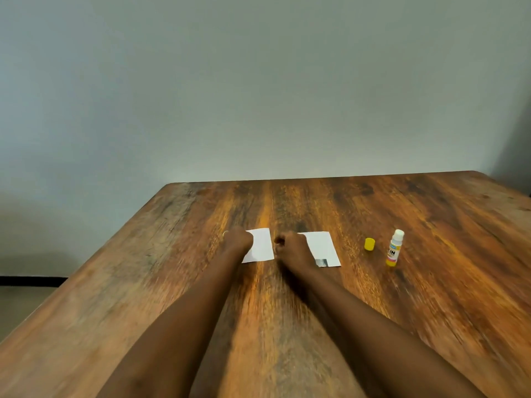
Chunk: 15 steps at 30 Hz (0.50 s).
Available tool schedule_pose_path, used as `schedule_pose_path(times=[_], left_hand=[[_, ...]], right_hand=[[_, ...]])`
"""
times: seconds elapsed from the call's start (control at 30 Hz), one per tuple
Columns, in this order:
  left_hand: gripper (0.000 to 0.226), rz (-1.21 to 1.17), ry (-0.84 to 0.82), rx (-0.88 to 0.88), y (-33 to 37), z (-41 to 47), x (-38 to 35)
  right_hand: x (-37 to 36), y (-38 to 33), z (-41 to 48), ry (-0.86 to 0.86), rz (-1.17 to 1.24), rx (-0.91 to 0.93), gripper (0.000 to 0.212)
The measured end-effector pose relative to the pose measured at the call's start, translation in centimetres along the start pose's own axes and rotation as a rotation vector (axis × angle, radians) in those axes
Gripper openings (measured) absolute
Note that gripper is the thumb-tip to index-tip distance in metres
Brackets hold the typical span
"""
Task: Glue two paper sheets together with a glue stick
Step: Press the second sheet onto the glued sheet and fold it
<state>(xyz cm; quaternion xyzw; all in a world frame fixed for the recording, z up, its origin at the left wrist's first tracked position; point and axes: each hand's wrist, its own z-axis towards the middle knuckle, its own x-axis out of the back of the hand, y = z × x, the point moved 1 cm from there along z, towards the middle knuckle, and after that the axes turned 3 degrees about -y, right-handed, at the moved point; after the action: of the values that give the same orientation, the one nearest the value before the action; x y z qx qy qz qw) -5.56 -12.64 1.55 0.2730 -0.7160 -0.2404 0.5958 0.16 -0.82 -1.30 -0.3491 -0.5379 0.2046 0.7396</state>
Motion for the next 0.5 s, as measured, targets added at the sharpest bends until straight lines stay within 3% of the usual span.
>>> schedule_pose_path(times=[0.1,0.27,0.5], left_hand=[[0.036,-0.16,-0.012,0.092,-0.4,0.7,0.5],[0.039,-0.416,-0.115,0.167,-0.6,1.0,0.9],[0.044,-0.502,-0.188,0.177,-0.1,1.2,1.2]], right_hand=[[-1.7,-0.4,1.0,-0.093,-0.078,-0.005,0.029],[-3.3,-0.4,1.6,-0.158,-0.166,-0.031,0.017],[-3.1,-0.7,2.4,-0.184,-0.2,-0.071,0.022]])
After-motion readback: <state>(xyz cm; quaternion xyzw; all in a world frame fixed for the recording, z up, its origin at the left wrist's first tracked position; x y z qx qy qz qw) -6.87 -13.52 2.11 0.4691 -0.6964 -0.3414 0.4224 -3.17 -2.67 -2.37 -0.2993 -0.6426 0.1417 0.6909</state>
